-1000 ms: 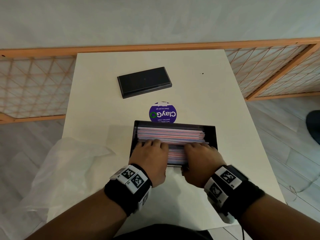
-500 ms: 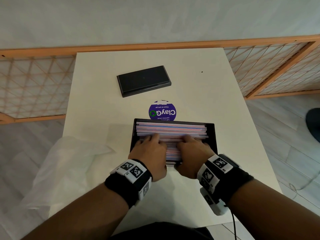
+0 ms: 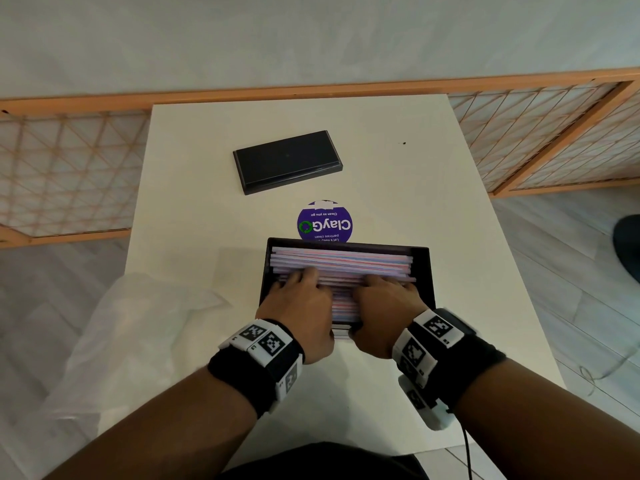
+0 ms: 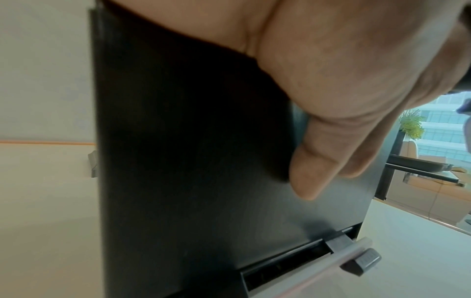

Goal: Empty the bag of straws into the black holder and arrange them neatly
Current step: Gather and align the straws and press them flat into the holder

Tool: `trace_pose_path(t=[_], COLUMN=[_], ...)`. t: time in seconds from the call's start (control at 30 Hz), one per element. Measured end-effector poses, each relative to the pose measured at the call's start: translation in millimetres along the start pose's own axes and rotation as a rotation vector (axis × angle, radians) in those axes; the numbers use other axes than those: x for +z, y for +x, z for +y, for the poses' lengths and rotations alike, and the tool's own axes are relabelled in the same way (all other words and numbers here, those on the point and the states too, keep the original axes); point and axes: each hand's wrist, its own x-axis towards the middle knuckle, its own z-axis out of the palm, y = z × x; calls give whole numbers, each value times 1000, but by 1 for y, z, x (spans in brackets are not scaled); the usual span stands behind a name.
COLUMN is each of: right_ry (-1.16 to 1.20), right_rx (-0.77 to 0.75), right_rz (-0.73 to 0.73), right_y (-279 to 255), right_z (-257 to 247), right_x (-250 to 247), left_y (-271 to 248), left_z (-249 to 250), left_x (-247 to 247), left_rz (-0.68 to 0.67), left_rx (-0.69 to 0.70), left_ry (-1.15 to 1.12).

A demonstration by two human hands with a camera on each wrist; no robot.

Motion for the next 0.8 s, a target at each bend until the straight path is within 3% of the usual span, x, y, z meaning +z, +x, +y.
trace_pose_path(t=[0.8], right_ry=[11], right_rx=[-32], right_rz=[34], right_y=[0], right_z=[-3], right_x=[5], left_y=[0], left_z=[-1], left_x=[3], left_rz=[18], left_rx=[17], left_ry=[-16])
